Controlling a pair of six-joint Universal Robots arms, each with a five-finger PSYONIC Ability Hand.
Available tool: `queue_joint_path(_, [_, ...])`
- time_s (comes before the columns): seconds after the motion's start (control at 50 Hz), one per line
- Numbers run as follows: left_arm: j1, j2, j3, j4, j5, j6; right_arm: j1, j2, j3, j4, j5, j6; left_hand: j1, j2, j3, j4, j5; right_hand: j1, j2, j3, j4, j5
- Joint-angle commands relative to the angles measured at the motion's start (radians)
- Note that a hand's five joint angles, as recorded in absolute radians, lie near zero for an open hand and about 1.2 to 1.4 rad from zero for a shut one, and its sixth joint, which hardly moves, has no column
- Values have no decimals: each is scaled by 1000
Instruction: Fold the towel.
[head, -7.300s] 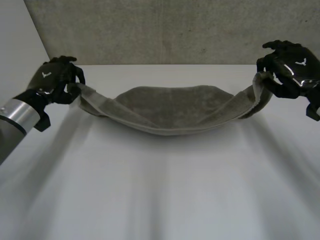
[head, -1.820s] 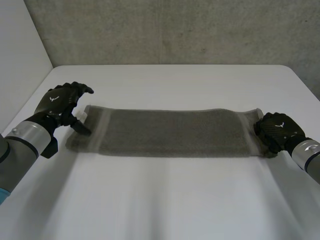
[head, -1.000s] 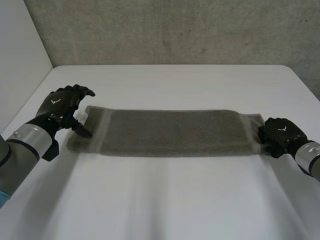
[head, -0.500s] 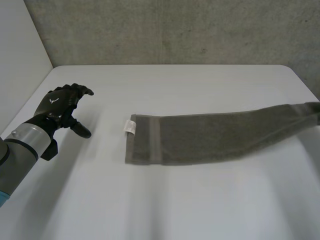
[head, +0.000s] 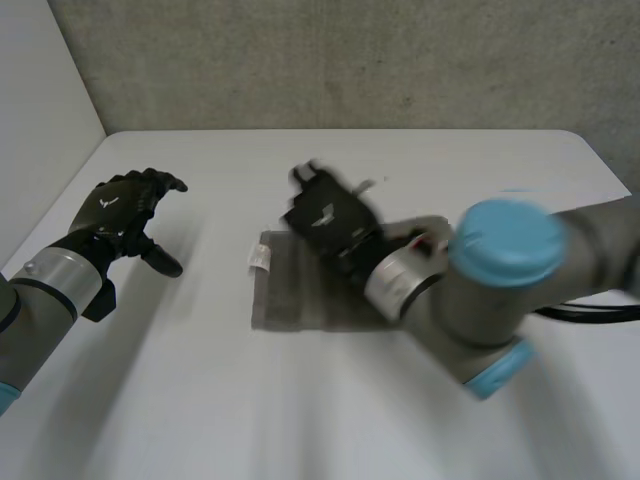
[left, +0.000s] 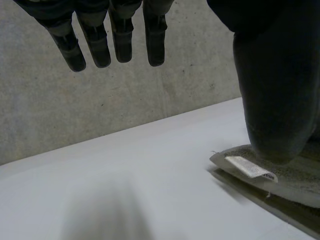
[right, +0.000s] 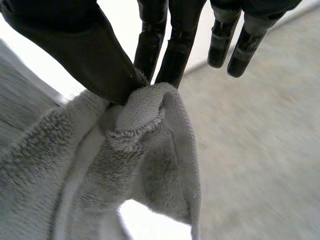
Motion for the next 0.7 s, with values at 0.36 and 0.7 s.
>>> queue_joint_path(0.36, [-21,1,41,26,-3,-18,12,-52,57,-1,15,204,-62,-45,-49,-54,-17,-1144,-1116,-47,-76,-1127])
queue_joint_path(0.7, [-265,-68,207,18,-9,-105,-350,-415,319,172,-1,584,-53,-36,-49,-54,-8,-1144,-1116,-47,-76,-1127])
